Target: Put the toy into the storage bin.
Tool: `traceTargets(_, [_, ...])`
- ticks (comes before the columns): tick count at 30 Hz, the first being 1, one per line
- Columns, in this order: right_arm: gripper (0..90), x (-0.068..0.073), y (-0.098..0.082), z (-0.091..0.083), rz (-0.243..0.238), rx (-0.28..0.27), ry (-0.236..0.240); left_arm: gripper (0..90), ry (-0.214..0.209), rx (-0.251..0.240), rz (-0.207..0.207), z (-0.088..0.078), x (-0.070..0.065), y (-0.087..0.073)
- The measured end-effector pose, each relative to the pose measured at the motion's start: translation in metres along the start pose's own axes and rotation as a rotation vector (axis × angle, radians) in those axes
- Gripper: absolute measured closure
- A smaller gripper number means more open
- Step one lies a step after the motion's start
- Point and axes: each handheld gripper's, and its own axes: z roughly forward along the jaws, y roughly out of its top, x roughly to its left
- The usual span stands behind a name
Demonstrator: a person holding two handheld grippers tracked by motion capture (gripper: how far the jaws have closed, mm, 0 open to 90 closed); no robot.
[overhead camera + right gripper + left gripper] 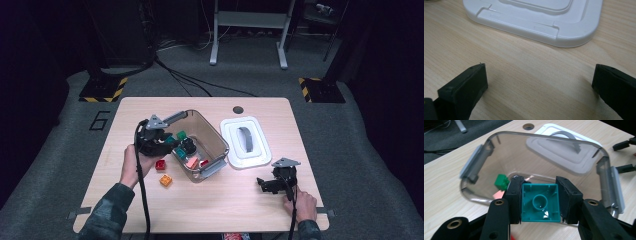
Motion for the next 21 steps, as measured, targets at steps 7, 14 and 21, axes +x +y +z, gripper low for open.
traceTargets(7, [0.0,0.0,0.0,0.0,0.0,0.0,0.0,58.7,-0.048,0.018,0.023,0.012,-0.016,0.001])
traceTargets(14, [0.0,0.0,0.0,0.0,0.0,0.0,0.0,58.7,-0.101,0.039,0.033,0.025,-0.029,-0.003])
traceTargets(21, [0.0,0.0,0.0,0.0,0.0,0.0,0.0,58.7,-0.147,0.068,0.038,0.036,-0.04,-0.011])
